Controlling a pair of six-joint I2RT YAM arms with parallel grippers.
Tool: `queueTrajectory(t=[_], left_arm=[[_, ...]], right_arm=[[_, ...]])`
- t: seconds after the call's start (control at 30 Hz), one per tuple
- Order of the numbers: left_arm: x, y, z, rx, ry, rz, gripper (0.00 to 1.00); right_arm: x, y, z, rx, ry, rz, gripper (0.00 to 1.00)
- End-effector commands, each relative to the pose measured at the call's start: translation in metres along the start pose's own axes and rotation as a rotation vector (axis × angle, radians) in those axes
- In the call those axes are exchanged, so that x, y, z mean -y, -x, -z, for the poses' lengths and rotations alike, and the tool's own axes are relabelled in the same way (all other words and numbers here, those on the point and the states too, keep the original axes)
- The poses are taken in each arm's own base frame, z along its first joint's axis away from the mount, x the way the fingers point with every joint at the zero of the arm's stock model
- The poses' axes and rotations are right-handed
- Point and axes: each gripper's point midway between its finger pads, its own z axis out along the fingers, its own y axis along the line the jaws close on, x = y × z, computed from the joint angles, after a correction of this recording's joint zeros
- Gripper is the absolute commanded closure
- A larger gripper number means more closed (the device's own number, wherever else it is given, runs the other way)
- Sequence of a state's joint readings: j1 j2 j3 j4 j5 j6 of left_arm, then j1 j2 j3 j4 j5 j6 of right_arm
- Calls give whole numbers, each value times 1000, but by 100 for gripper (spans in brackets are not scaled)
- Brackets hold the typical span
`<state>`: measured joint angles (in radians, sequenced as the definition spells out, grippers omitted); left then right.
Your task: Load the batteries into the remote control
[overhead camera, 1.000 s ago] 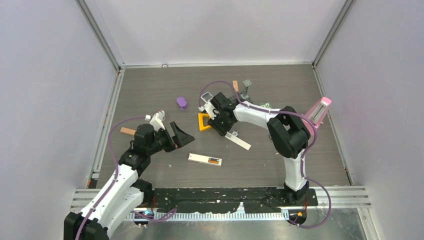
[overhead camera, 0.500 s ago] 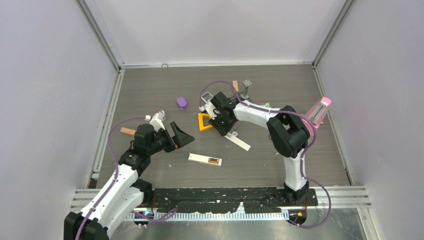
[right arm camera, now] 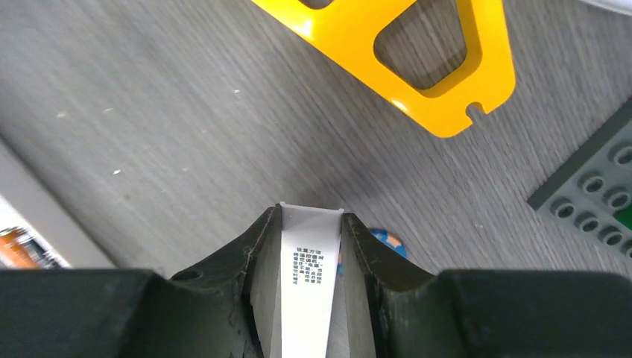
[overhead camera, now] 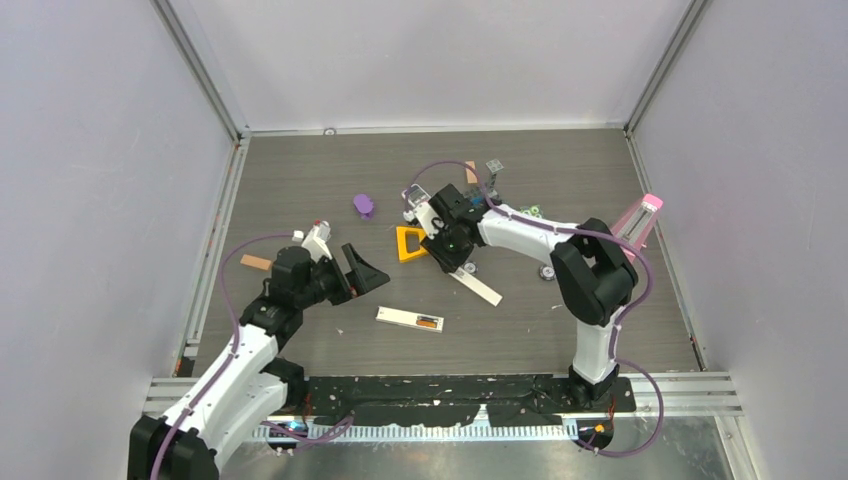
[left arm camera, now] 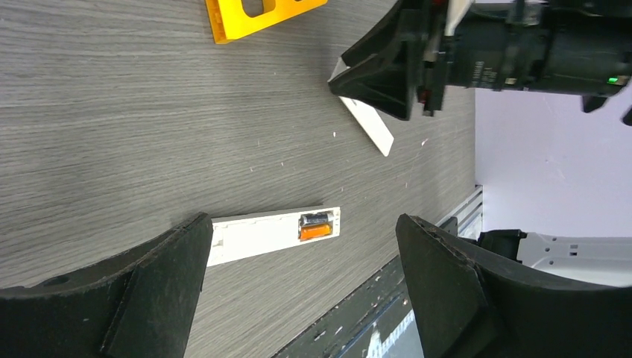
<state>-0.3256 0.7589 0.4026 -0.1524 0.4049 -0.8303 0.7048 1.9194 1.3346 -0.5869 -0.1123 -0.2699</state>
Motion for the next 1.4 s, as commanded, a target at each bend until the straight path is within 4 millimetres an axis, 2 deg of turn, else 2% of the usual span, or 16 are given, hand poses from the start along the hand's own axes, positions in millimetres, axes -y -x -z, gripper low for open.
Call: queueTrajectory(t=[0.0,0.13,0.37,0.63,0.8,0.97,1.13,1.23,1.37], left_arm=[[12,6,-3,8,-54,-17,7],[17,7,-6,-1,-76,-9,10],[30,6,-8,-15,-156,-19,17],[56,-4,-7,29,-297,-175,18],[68,-14,-14,21,-341,-190,18],[78,-16,-16,51,-356,-171,18],[83,-11,-20,93,-335,-138,19],[80,-8,-25,111,-307,-97,24],[83,-3,-28,117,-302,-52,33]], right_arm=[[-10,40,46,195,26,10,75],[-26,45,62,240,64,25,75],[-64,57,88,337,134,48,74],[-83,96,123,501,183,-95,70],[-100,119,148,596,258,-198,68],[-101,133,162,660,265,-331,68],[-103,140,169,700,251,-403,67],[-108,144,175,727,242,-422,67],[-113,144,173,734,200,-426,66]])
